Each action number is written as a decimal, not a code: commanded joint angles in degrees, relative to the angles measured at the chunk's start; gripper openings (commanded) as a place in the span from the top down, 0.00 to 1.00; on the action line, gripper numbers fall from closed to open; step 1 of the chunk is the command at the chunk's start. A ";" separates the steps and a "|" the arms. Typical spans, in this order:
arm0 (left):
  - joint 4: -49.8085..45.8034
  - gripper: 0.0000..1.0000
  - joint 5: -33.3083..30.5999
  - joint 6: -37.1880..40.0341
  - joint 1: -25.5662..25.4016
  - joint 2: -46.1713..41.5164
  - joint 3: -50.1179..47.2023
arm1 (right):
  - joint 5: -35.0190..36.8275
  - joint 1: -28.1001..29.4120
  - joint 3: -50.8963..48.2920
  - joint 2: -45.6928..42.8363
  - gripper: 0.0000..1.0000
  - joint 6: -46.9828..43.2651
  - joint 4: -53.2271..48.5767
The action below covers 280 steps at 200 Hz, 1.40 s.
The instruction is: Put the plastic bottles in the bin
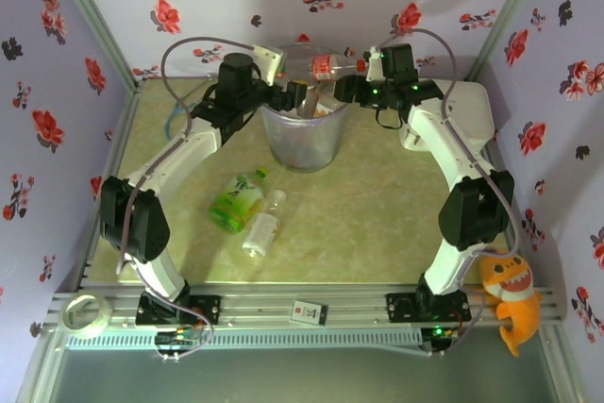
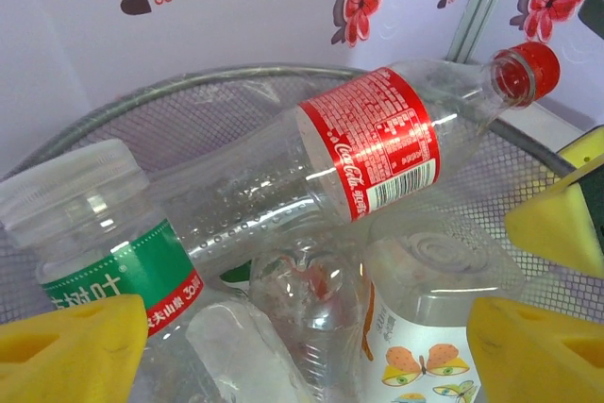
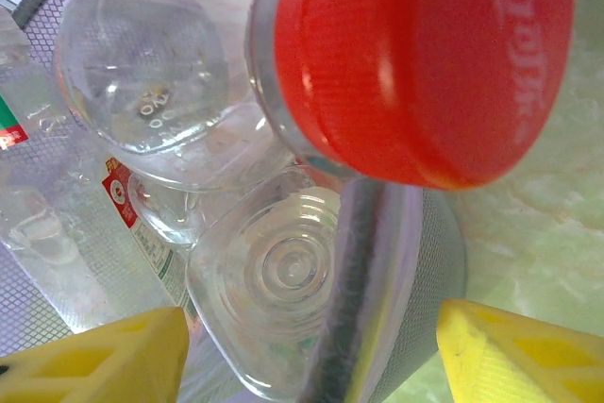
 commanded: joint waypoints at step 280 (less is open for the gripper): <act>-59.68 0.15 -6.89 -31.00 -20.10 -18.84 -18.33 | -0.21 0.52 0.24 1.36 0.29 -1.00 -0.87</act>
